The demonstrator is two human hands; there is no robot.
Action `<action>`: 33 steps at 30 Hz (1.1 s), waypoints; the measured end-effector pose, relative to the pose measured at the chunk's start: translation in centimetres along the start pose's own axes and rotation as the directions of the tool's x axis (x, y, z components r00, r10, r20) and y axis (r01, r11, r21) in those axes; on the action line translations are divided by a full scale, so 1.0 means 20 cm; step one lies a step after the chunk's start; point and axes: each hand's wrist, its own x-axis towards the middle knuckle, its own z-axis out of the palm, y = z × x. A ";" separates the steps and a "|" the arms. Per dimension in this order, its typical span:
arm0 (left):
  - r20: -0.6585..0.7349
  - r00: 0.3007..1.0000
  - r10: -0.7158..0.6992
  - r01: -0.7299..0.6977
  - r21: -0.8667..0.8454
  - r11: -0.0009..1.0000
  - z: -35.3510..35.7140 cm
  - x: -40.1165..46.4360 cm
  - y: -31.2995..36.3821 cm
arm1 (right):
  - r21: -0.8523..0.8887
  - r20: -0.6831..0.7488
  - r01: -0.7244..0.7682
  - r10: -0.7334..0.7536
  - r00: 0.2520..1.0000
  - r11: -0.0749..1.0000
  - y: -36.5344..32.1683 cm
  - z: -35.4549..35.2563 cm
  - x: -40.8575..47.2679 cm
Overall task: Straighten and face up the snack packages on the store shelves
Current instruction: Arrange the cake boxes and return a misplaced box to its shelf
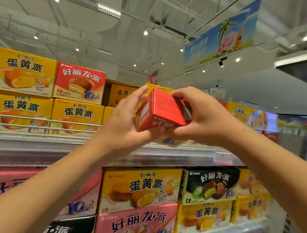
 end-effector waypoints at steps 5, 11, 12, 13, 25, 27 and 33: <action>0.210 0.973 0.098 -0.076 -0.110 0.991 0.31 0.05 0.08 | -0.020 0.117 -0.113 0.115 0.986 0.993 0.22 -0.14 -0.34; 0.340 0.935 0.102 -0.019 -0.237 0.971 0.80 0.06 0.25 | -0.040 0.153 -0.275 0.278 0.948 0.961 0.56 -0.28 -0.81; 0.374 0.921 0.110 -0.017 -0.242 0.970 0.89 0.07 0.29 | -0.036 0.165 -0.303 0.305 0.938 0.952 0.63 -0.31 -0.89; 0.412 0.904 0.118 -0.017 -0.240 0.971 0.98 0.07 0.33 | -0.025 0.176 -0.326 0.325 0.929 0.945 0.69 -0.34 -0.96; 0.353 0.931 0.090 -0.209 0.314 0.926 1.64 0.56 0.63 | 0.030 0.181 -0.343 0.333 0.925 0.939 1.47 -0.54 -1.43; 0.323 0.945 0.051 -0.216 0.499 0.839 1.66 0.67 0.58 | 0.059 0.189 -0.331 0.315 0.930 0.942 1.55 -0.53 -1.40; 0.197 0.980 -0.040 -0.157 0.875 0.458 1.68 0.95 0.35 | 0.109 0.180 -0.278 0.256 0.950 0.954 1.71 -0.48 -1.27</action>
